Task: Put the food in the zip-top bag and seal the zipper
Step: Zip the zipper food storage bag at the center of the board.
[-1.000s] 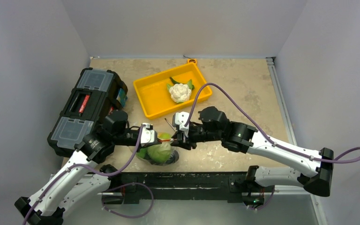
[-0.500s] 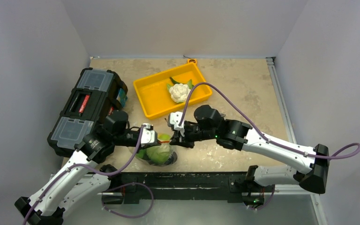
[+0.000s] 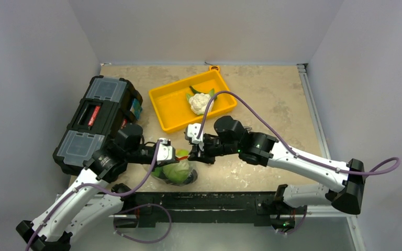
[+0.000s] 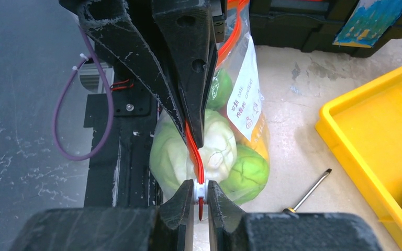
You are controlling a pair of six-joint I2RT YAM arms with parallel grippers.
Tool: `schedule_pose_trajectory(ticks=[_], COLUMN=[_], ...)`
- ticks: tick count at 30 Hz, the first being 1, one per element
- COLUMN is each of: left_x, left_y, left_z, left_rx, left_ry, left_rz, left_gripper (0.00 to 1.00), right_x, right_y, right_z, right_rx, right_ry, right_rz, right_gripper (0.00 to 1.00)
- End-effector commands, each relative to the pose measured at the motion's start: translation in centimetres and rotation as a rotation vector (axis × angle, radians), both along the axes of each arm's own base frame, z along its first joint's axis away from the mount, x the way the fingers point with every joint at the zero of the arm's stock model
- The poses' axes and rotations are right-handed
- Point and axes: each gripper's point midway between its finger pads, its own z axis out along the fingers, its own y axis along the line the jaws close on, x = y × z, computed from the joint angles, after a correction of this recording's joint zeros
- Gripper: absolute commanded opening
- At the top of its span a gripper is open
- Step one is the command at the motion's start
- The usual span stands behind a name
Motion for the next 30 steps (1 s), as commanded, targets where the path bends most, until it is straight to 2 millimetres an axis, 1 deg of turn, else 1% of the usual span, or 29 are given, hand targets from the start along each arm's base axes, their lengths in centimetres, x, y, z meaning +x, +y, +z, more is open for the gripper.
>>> schedule_pose_trajectory(ticks=[1,7,11,17,22,24,26,28,29,30], left_x=[0.4,0.3,0.3,0.3,0.3,0.2,-0.1,-0.6,-0.7,-0.7], left_y=[-0.8,-0.7,-0.7,-0.7,-0.6,-0.6,-0.7,-0.9,-0.9,-0.9], left_z=[2.4,2.5,2.5,2.5,2.3,2.4,2.4,2.5,2.6,2.7], left_rx=[-0.076,-0.080,-0.081,-0.080,-0.073,-0.077,-0.085,-0.094,-0.096,-0.097], left_ry=[-0.083,-0.099,-0.100,-0.098,-0.099,-0.097,-0.086,-0.076,-0.073,-0.070], left_rz=[-0.026,-0.024,-0.024,-0.026,-0.022,-0.026,-0.044,-0.065,-0.071,-0.073], left_gripper=[0.00,0.00,0.00,0.00,0.00,0.00,0.09,0.19,0.23,0.24], right_x=[0.1,0.2,-0.3,-0.5,-0.9,-0.9,-0.9,-0.9,-0.9,-0.9], right_y=[1.6,2.1,2.6,3.3,2.9,2.5,2.2,2.0,2.1,2.1], right_z=[2.5,2.6,3.0,3.6,4.6,4.6,4.4,4.1,4.0,4.0], right_rx=[0.081,0.094,0.122,0.156,0.191,0.192,0.187,0.176,0.172,0.169], right_ry=[-0.029,-0.022,-0.004,0.001,-0.002,-0.004,-0.006,-0.002,-0.001,0.003], right_rz=[0.032,0.032,0.057,0.068,0.071,0.062,0.049,0.045,0.046,0.048], right_gripper=[0.07,0.08,0.09,0.09,0.06,0.05,0.03,0.02,0.01,0.01])
